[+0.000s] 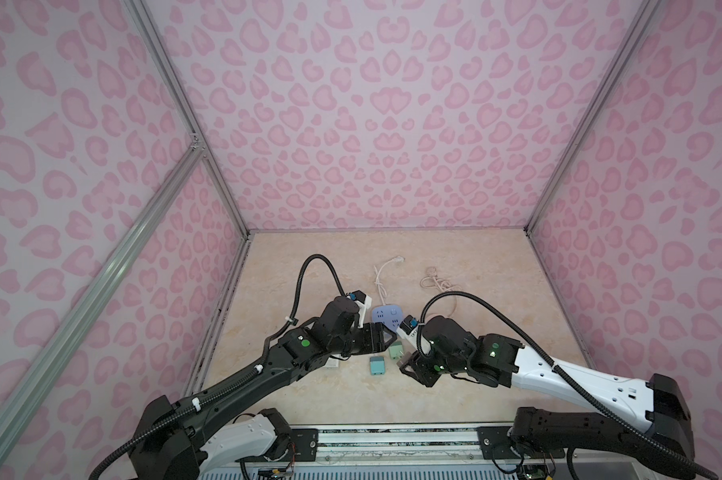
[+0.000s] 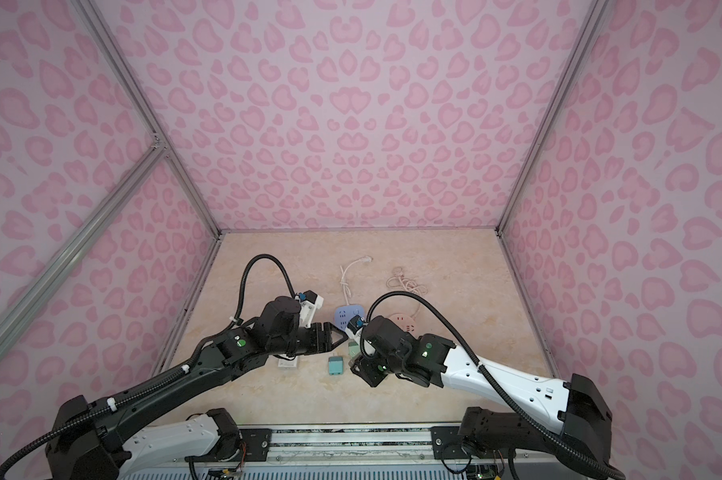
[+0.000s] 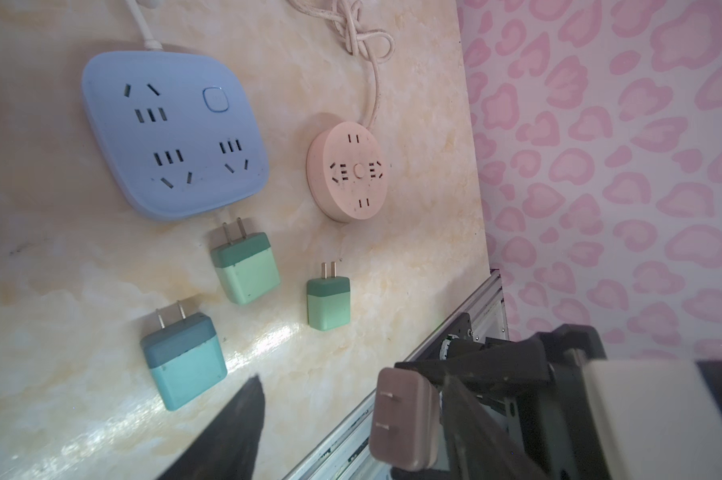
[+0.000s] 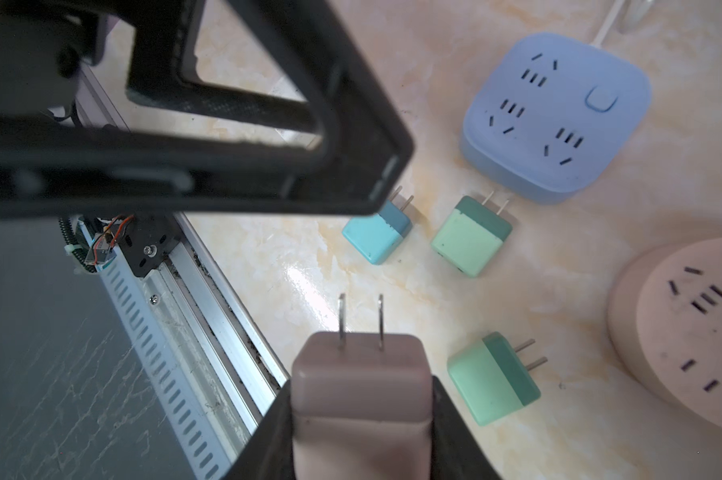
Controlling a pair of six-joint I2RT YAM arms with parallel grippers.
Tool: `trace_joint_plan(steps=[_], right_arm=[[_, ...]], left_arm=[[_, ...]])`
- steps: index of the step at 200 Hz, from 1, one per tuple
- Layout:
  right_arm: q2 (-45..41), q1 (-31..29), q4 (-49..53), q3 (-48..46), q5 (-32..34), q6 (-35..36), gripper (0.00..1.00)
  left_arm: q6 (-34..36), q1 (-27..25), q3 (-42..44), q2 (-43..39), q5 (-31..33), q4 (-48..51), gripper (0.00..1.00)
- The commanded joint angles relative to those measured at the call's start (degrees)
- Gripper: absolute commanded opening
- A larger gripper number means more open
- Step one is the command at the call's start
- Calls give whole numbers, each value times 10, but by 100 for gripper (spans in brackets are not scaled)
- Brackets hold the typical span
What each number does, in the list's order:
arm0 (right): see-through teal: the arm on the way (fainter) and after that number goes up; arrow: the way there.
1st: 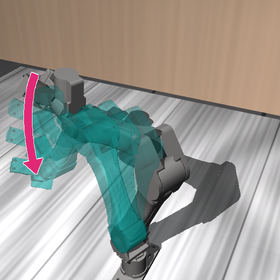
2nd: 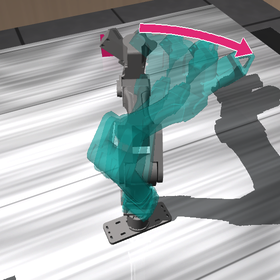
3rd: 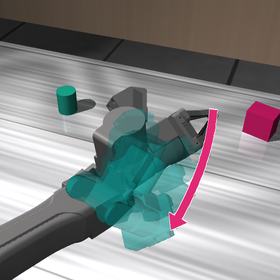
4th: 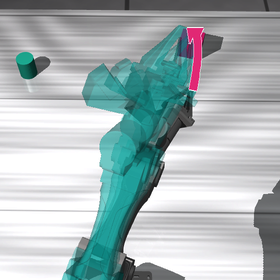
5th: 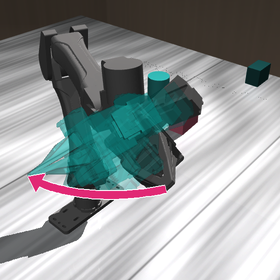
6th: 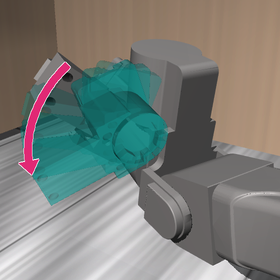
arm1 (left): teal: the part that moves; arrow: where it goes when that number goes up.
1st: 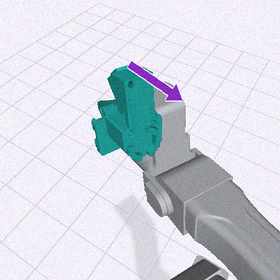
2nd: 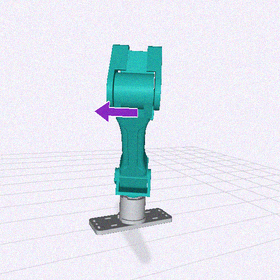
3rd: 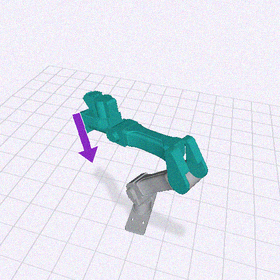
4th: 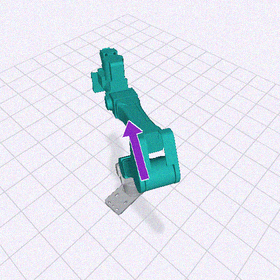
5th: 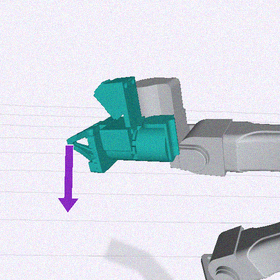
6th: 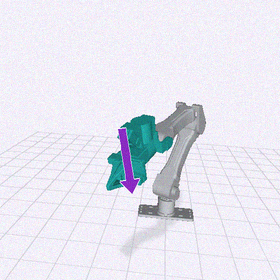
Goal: Insert the plug
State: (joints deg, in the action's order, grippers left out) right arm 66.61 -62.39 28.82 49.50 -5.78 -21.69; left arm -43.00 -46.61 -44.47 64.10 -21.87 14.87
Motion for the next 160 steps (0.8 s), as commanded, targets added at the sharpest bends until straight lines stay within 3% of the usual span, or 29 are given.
trace_joint_plan(steps=[1,74,160], right_arm=[[7,-5,-28,7,6,17,0],[14,-10,-51,18,14,19,0],[6,-11,-29,46,24,53,0]], left_arm=[[-11,0,14,1,-28,-36,67],[-29,0,46,-41,-73,-80,66],[-27,-1,61,-28,-123,-113,52]])
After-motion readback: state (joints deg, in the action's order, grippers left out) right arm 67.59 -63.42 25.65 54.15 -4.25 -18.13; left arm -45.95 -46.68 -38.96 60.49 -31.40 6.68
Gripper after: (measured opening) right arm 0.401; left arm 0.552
